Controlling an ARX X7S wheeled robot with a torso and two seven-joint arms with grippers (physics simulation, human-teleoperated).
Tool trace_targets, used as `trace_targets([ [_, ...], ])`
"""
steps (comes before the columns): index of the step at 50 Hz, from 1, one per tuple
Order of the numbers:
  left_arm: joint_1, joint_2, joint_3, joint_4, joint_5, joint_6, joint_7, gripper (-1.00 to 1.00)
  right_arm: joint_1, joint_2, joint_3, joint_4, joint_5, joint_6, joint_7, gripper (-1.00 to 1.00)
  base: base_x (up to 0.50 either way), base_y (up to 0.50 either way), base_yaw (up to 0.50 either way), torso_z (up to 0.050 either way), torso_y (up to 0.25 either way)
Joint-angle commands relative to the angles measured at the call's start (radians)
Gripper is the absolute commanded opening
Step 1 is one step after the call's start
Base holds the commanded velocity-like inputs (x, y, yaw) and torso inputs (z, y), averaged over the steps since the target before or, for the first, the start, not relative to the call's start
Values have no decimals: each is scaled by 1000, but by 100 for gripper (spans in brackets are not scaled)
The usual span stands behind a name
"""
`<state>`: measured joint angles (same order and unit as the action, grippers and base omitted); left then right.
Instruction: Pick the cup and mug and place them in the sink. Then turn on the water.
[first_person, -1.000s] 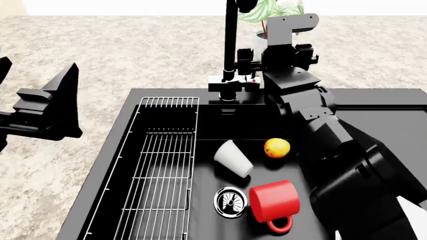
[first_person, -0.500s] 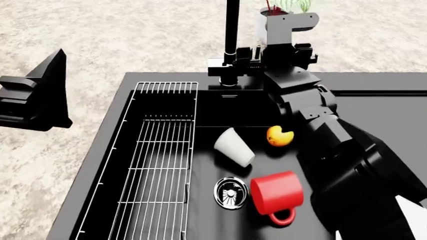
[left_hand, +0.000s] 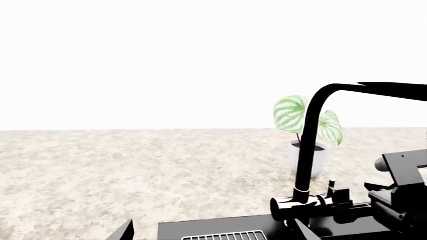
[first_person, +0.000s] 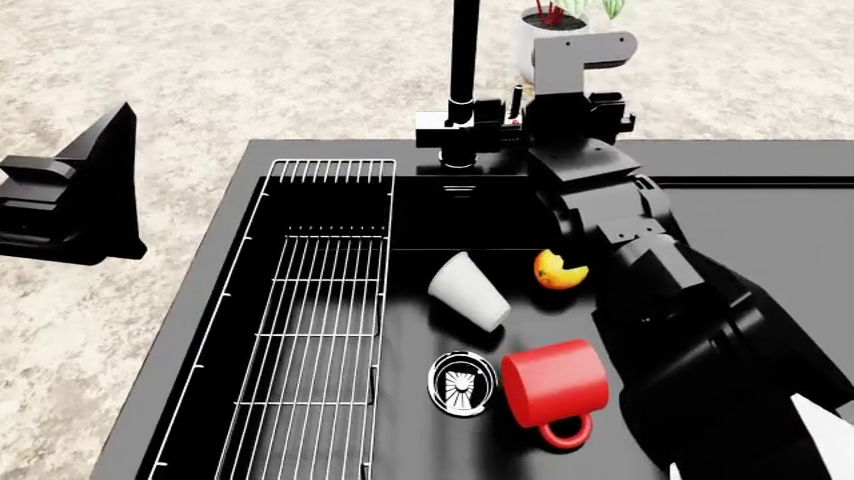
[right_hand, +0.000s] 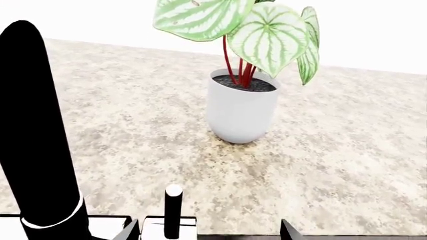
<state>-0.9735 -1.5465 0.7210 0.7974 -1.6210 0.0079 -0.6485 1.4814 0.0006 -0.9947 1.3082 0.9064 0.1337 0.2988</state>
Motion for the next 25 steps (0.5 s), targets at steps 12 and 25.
trace_targets([
  [12, 1, -7, -15, 4, -10, -1, 2, 100, 36, 0, -11, -1, 3, 3, 2, 100, 0, 0, 0, 0, 0],
  [25, 13, -8, -14, 2, 5, 9, -3, 100, 26, 0, -9, 0, 2, 1, 4, 100, 0, 0, 0, 0, -24],
])
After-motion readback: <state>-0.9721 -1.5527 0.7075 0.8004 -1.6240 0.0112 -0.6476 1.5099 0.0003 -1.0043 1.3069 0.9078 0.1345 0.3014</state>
